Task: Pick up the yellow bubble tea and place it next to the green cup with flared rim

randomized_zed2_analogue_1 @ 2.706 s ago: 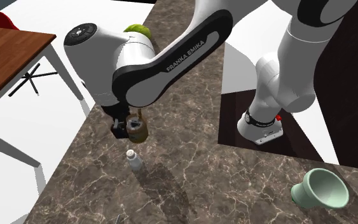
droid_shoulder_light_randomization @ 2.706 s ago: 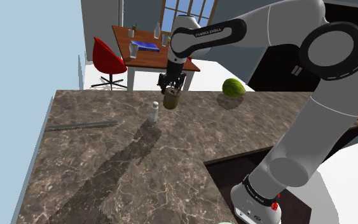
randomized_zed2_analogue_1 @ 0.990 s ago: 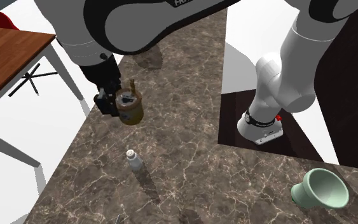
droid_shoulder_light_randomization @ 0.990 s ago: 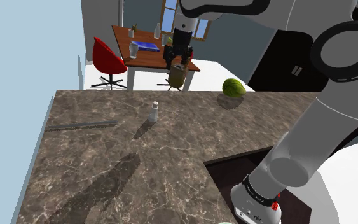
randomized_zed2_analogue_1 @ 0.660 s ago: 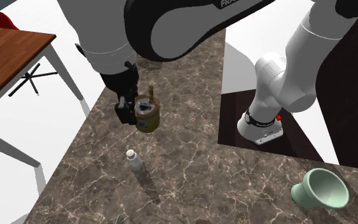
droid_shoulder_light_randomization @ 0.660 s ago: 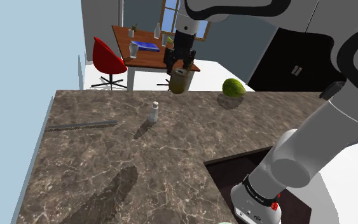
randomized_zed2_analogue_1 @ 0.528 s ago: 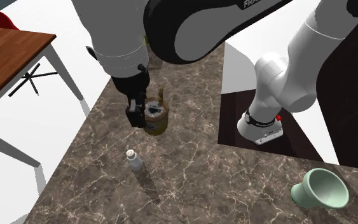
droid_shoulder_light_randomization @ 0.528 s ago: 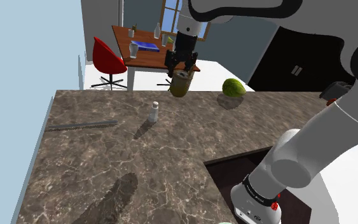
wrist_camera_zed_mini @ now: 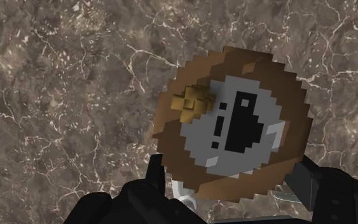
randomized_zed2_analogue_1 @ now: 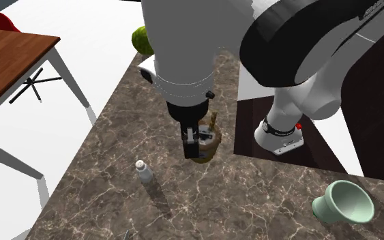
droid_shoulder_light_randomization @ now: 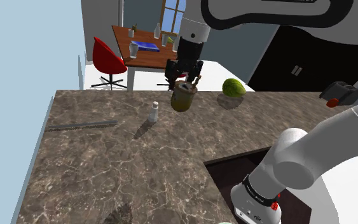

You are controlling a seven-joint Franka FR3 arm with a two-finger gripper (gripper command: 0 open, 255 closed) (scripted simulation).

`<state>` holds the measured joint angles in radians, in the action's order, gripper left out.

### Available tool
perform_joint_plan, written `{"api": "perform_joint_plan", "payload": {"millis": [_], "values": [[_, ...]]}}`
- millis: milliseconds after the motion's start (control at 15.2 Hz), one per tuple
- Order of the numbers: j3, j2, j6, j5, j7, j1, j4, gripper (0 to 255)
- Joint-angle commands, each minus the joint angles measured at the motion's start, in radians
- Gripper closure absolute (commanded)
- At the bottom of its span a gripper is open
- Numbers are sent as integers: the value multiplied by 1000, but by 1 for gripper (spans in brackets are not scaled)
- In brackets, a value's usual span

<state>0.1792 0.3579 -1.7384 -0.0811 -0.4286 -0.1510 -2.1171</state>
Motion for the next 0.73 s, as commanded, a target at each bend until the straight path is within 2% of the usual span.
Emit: {"api": "perform_joint_plan", "payload": {"millis": [0, 660], "values": [[22, 47, 1, -17, -32, -17, -43, 255], [162, 217, 40, -126, -228, -120, -153, 255]]}}
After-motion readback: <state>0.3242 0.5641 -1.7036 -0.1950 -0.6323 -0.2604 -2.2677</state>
